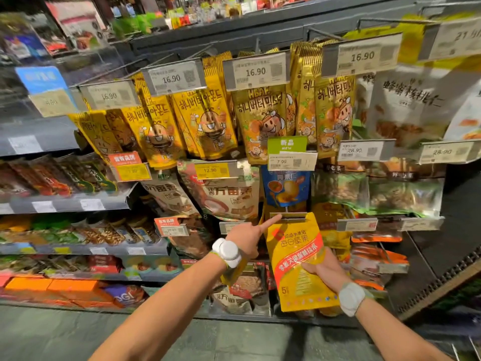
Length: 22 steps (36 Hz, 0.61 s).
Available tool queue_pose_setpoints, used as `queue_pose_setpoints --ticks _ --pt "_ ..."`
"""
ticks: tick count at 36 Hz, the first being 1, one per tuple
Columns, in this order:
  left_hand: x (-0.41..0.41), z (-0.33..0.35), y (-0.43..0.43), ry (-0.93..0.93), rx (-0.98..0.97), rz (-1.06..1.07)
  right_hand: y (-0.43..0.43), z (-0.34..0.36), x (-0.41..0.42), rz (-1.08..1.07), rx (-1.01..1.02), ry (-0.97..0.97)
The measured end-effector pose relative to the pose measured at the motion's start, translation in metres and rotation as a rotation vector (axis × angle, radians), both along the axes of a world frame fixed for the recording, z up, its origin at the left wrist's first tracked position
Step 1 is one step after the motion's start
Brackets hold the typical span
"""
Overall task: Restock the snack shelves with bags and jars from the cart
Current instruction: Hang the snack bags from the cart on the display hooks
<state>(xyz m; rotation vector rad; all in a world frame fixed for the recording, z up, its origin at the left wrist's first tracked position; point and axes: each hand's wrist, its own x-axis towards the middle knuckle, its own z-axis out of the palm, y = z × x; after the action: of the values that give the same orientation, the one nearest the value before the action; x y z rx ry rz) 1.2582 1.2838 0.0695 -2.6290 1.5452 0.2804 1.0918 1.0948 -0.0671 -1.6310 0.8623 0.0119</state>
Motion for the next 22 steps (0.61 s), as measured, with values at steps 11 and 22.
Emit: queue_pose_setpoints --ticks 11,22 --pt "-0.006 0.005 0.005 -0.012 0.04 0.049 0.009 0.012 0.012 -0.057 -0.03 0.09" --pt "-0.011 -0.012 0.015 0.015 0.07 0.042 0.013 0.003 0.017 -0.034 -0.291 0.349"
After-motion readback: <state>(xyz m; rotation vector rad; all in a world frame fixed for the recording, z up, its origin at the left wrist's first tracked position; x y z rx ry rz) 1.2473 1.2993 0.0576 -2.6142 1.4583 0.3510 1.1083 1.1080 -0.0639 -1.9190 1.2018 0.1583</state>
